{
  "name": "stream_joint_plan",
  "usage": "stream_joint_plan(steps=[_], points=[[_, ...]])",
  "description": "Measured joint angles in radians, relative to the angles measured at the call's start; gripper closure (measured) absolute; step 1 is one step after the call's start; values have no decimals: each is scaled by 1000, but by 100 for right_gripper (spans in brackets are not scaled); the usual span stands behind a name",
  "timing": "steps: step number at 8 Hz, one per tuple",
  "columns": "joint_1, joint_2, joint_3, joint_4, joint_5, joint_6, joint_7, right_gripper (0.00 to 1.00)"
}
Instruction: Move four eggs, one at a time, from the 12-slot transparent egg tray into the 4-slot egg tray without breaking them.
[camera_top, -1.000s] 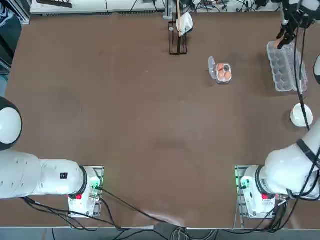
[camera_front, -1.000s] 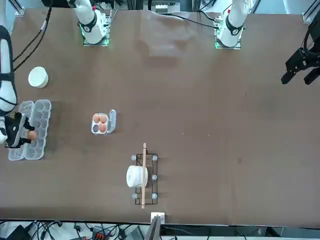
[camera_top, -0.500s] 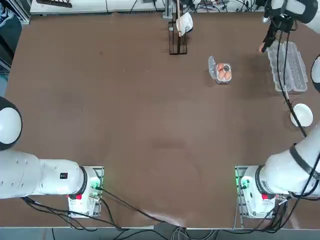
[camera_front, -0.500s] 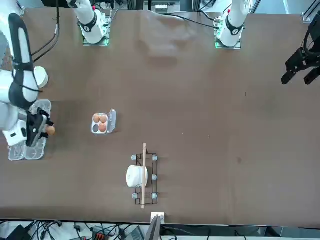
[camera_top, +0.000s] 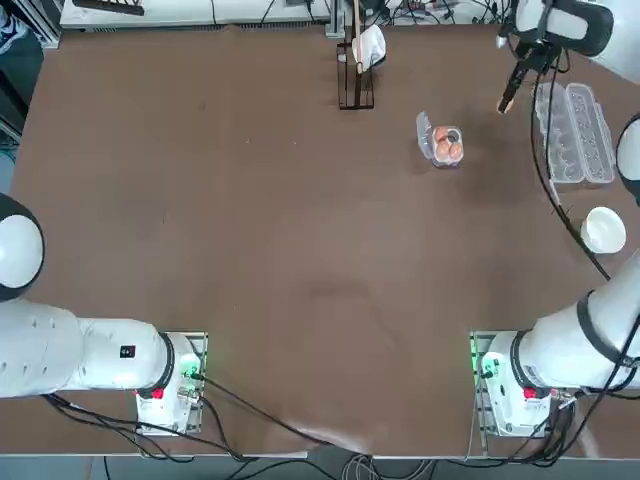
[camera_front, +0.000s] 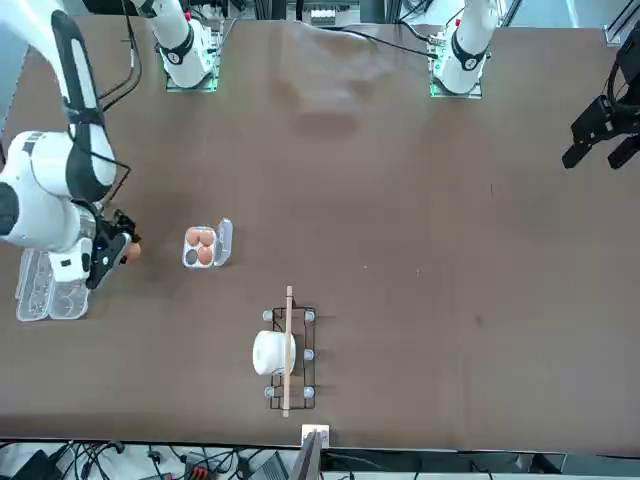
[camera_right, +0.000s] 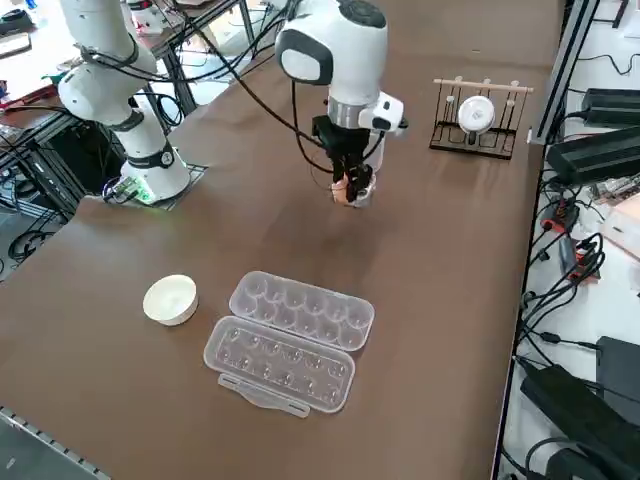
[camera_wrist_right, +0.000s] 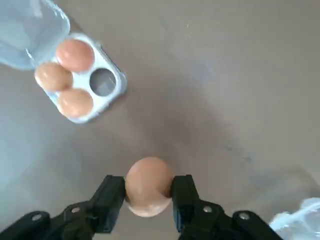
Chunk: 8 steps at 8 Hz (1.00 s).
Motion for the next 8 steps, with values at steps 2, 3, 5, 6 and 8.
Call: stream_joint_plan(steps=[2,3,5,6,8], points=[[45,-2,0,-10,0,10,137,43],[69,-2,0,-16,0,19,199,43],[114,-2,0,-41,0,59,301,43],[132,-2,0,-55,0,77,343,43],[162,-2,0,-73,-1,95,396,43]])
